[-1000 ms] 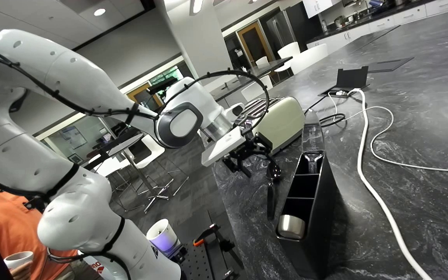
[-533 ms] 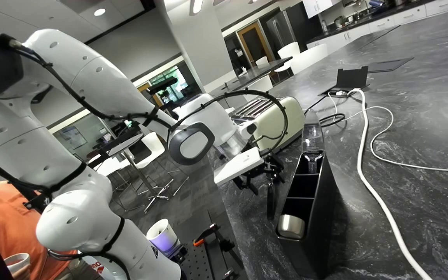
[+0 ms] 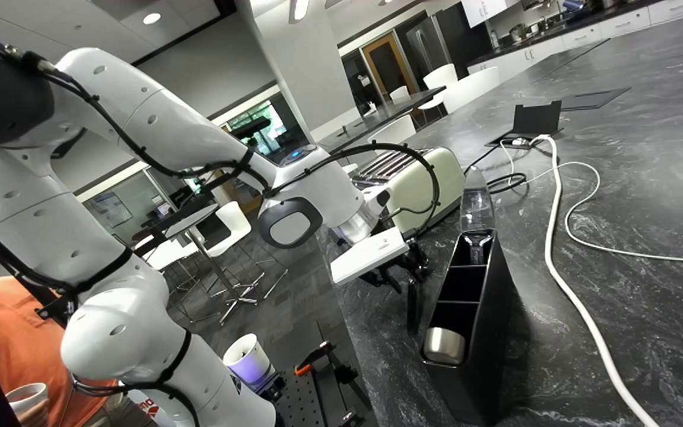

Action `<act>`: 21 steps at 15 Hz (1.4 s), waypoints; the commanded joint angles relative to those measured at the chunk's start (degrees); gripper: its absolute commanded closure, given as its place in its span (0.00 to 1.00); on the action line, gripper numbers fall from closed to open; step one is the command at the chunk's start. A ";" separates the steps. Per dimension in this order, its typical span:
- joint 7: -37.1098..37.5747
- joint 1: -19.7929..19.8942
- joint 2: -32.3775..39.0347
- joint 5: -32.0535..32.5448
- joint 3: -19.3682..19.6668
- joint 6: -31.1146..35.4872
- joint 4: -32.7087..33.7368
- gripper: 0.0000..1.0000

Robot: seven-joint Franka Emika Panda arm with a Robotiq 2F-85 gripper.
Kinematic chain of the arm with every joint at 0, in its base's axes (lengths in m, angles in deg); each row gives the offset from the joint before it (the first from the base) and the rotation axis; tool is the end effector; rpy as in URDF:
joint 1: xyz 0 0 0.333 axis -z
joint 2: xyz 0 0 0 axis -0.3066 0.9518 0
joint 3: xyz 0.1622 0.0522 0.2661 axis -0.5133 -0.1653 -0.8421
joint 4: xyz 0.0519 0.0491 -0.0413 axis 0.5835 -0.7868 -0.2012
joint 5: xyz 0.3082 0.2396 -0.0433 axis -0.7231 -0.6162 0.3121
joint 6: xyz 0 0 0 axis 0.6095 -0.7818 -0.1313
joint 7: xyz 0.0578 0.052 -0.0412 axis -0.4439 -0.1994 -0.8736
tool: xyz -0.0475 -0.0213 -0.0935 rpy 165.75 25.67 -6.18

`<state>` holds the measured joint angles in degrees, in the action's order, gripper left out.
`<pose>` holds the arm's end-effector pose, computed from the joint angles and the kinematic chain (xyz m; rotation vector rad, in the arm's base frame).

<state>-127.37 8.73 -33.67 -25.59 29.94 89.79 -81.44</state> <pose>0.3994 -0.0168 0.2354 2.5864 1.6501 0.3360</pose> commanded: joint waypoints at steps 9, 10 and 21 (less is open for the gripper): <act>-7.90 -2.60 -3.80 -6.38 -2.24 -6.83 0.30 0.95; -6.54 -3.08 -4.34 -5.04 -3.14 -9.03 0.45 0.95; 4.68 -10.64 -3.01 -2.27 -19.22 -16.36 8.58 0.95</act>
<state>-126.18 -0.88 -39.86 -29.25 12.50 72.24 -76.60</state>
